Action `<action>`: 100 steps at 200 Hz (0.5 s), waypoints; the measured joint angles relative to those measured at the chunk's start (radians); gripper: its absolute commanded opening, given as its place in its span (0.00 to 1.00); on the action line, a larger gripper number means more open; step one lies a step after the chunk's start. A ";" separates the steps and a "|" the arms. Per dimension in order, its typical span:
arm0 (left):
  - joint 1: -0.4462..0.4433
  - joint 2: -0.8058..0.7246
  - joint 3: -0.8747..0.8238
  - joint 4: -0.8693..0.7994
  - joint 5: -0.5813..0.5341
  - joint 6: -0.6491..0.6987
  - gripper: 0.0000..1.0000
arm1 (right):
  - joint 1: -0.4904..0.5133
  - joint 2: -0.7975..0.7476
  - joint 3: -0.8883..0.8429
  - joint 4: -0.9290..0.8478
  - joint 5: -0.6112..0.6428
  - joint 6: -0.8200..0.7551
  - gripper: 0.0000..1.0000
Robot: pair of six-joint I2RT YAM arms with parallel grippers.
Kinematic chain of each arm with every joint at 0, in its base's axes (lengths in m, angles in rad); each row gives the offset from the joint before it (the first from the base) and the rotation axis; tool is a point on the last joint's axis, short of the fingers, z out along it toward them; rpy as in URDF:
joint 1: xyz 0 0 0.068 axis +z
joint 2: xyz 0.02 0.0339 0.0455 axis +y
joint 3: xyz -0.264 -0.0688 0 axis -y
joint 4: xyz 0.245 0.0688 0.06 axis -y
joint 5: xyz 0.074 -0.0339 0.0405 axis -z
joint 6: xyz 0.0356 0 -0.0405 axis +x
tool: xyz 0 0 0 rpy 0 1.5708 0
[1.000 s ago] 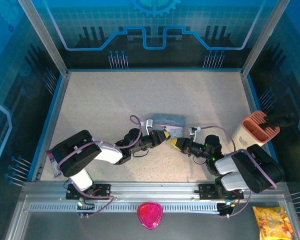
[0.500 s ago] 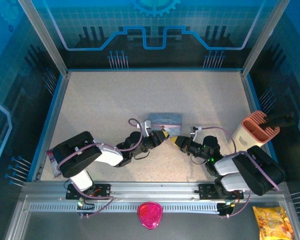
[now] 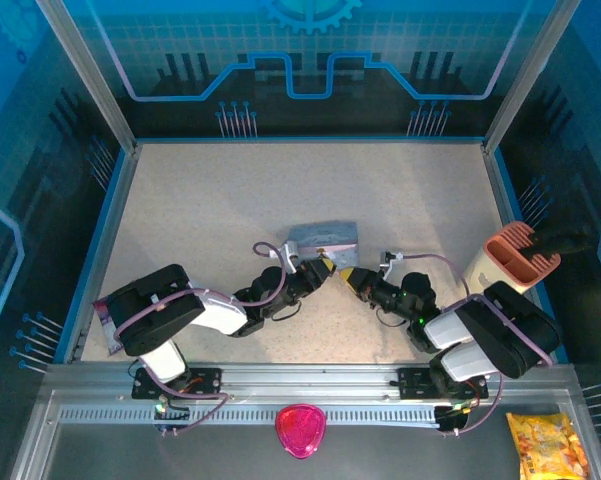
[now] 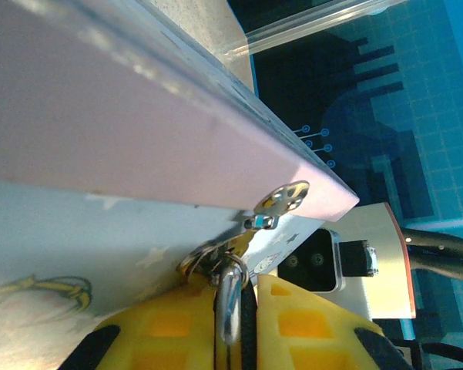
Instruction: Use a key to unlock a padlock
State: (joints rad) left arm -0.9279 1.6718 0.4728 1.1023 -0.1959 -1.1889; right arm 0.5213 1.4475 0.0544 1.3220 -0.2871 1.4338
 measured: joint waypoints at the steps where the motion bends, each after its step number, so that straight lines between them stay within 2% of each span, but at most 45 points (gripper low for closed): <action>1: 0.000 0.000 0.000 0.000 0.000 0.000 0.00 | 0.000 0.002 0.000 0.002 0.000 0.001 0.00; 100: -0.010 0.018 0.002 0.069 0.016 0.002 0.00 | -0.050 0.031 0.010 0.066 -0.005 0.084 0.00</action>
State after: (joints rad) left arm -0.9382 1.6897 0.4744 1.1713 -0.1802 -1.1873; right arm 0.4717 1.4788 0.0639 1.3880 -0.2920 1.5177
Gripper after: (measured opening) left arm 0.138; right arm 0.060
